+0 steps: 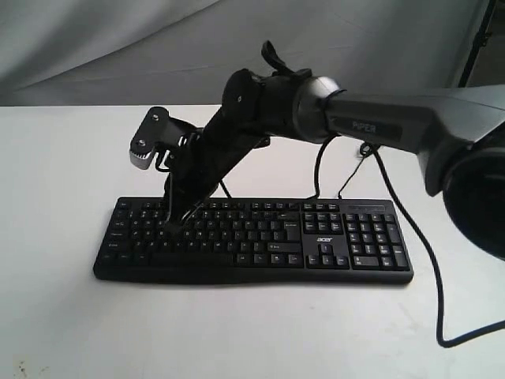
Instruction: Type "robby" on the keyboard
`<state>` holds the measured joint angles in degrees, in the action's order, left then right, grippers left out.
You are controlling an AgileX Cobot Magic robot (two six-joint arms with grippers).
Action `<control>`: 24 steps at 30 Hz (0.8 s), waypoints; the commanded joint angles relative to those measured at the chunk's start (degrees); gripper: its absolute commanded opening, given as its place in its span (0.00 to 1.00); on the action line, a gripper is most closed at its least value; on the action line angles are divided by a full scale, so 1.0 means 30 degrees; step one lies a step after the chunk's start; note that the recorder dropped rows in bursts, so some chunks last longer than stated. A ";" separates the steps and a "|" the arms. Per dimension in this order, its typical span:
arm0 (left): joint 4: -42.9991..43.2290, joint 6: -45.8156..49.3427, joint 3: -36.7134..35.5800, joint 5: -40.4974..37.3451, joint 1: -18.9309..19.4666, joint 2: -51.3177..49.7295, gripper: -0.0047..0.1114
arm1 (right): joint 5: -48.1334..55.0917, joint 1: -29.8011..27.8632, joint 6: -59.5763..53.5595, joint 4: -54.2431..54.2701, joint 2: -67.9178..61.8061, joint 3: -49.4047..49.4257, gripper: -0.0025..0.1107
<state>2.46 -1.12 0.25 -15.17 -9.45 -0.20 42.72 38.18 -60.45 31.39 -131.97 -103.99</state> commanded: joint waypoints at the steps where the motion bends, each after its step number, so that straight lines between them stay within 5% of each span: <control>1: 0.0091 -0.0053 -0.0082 0.0102 -0.0122 0.0066 0.04 | 0.0506 -0.0633 0.0174 -0.0196 0.0435 0.0681 0.02; 24: 0.0091 -0.0053 -0.0082 0.0102 -0.0122 0.0066 0.04 | -0.0590 -0.2075 -0.0029 -0.0513 0.1970 0.4338 0.02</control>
<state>2.46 -1.12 0.25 -15.17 -9.45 -0.20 41.18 32.38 -60.22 29.90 -126.83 -91.14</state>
